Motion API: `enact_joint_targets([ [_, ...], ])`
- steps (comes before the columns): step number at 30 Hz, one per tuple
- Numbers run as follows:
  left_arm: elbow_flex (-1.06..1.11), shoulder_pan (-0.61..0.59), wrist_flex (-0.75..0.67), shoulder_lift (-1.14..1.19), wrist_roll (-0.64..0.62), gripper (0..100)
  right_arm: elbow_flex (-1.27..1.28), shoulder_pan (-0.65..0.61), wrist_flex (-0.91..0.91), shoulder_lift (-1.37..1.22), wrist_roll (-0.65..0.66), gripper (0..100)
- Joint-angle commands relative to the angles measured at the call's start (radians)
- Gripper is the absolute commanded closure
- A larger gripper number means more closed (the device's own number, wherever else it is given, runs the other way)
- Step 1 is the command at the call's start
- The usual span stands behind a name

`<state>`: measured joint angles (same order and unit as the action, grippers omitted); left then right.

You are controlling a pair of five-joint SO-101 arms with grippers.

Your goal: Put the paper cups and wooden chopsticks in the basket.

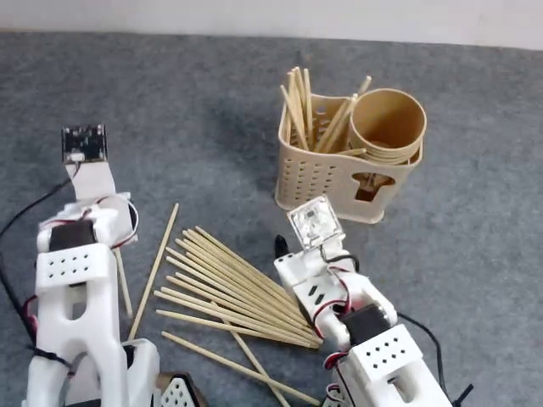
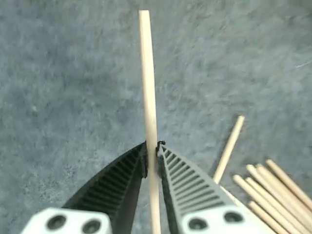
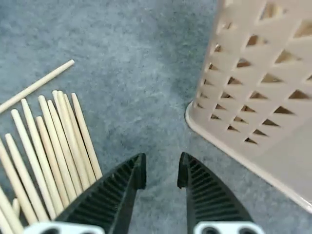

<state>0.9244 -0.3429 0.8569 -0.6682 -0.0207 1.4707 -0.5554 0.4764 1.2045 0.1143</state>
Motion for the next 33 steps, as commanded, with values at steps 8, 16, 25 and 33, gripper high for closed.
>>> enact_joint_targets([
  [8,-0.343,0.142,0.227,-0.030,-0.008,99,0.035,-0.013,-0.120,0.025,-0.002,87.9],
  [16,-0.559,0.219,0.267,-0.030,-0.009,99,0.036,-0.013,-0.122,0.025,-0.002,87.9],
  [25,-0.786,0.374,0.278,-0.030,-0.009,99,0.036,-0.013,-0.122,0.025,0.000,87.9],
  [33,-0.937,0.532,0.207,-0.030,-0.009,99,0.036,-0.013,-0.122,0.025,0.000,87.9],
])
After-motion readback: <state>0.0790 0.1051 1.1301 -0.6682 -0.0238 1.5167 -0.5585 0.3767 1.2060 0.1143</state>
